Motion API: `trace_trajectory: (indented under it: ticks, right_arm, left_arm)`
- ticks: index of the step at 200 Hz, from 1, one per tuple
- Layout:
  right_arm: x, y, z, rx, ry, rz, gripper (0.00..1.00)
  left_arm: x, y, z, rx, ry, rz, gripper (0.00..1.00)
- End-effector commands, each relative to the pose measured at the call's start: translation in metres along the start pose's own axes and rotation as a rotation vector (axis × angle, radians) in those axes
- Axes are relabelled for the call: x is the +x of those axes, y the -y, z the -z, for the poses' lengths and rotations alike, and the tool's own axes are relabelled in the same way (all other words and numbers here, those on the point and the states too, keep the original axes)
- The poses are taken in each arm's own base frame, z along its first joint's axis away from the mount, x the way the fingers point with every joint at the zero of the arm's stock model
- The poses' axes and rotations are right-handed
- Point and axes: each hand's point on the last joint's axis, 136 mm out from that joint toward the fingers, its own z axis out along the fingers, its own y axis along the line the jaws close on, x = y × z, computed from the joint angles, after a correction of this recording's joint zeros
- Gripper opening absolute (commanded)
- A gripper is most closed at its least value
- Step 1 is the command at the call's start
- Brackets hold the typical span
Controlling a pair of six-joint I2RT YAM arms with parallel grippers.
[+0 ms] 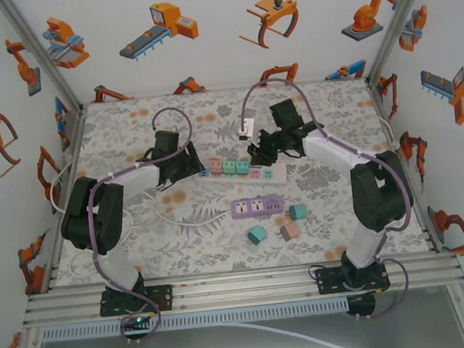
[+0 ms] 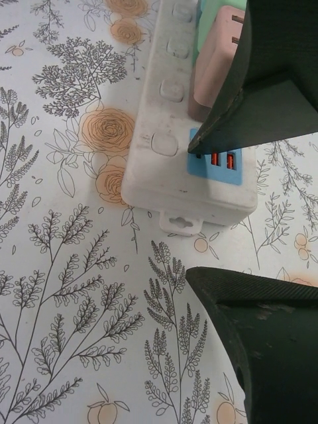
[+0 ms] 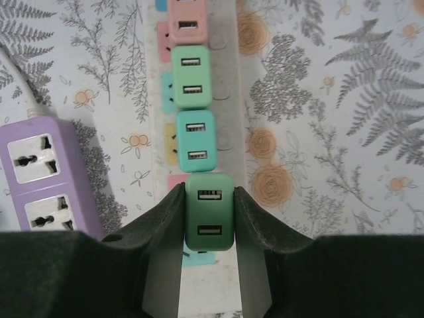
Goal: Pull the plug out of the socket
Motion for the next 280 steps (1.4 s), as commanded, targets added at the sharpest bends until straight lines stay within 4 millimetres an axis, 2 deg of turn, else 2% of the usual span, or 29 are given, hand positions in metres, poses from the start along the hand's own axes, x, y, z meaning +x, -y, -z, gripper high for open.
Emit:
trace_trajectory:
  ticks: [1,18,33,57,75,103,127,154,171,204,233,253,280]
  right_arm:
    - [-0.016,0.003,0.011,0.040,0.046,0.065,0.22]
    - [-0.005,0.001,0.006,0.042,0.002,0.064,0.22]
    - [-0.005,-0.003,0.007,0.033,0.007,0.052,0.22]
    - [-0.024,-0.001,0.019,0.070,0.082,0.003,0.22]
    - [-0.043,0.006,0.034,0.133,0.148,-0.070,0.21]
    - [-0.062,0.022,0.059,0.260,0.231,-0.287,0.19]
    - [-0.065,0.032,0.081,0.349,0.252,-0.482,0.19]
    - [-0.067,0.029,0.103,0.332,0.308,-0.661,0.19]
    - [-0.064,0.032,0.121,0.309,0.366,-0.800,0.19]
    - [-0.032,0.045,0.154,0.284,0.496,-1.075,0.19]
    - [0.019,0.052,0.177,0.314,0.615,-1.280,0.19]
    - [0.053,0.049,0.178,0.336,0.635,-1.377,0.19]
    - [0.094,0.037,0.161,0.373,0.585,-1.461,0.20]
  left_arm:
    - [0.054,-0.030,-0.004,-0.130,-0.162,-0.085,0.64]
    - [0.061,-0.024,-0.005,-0.119,-0.178,-0.105,0.64]
    - [0.064,-0.024,-0.004,-0.115,-0.175,-0.095,0.64]
    - [0.061,-0.022,0.005,-0.097,-0.153,-0.073,0.64]
    - [0.050,-0.013,0.016,-0.072,-0.125,-0.069,0.66]
    - [0.025,0.004,0.041,-0.022,-0.058,-0.071,0.69]
    - [0.004,0.019,0.067,0.020,0.003,-0.080,0.70]
    - [-0.016,0.045,0.105,0.123,0.078,-0.114,0.71]
    - [-0.020,0.064,0.129,0.208,0.092,-0.155,0.73]
    - [-0.013,0.110,0.180,0.436,0.112,-0.298,0.78]
    - [0.007,0.151,0.229,0.676,0.133,-0.457,0.79]
    - [0.026,0.174,0.257,0.829,0.116,-0.559,0.79]
    - [0.055,0.202,0.286,0.991,0.077,-0.685,0.80]
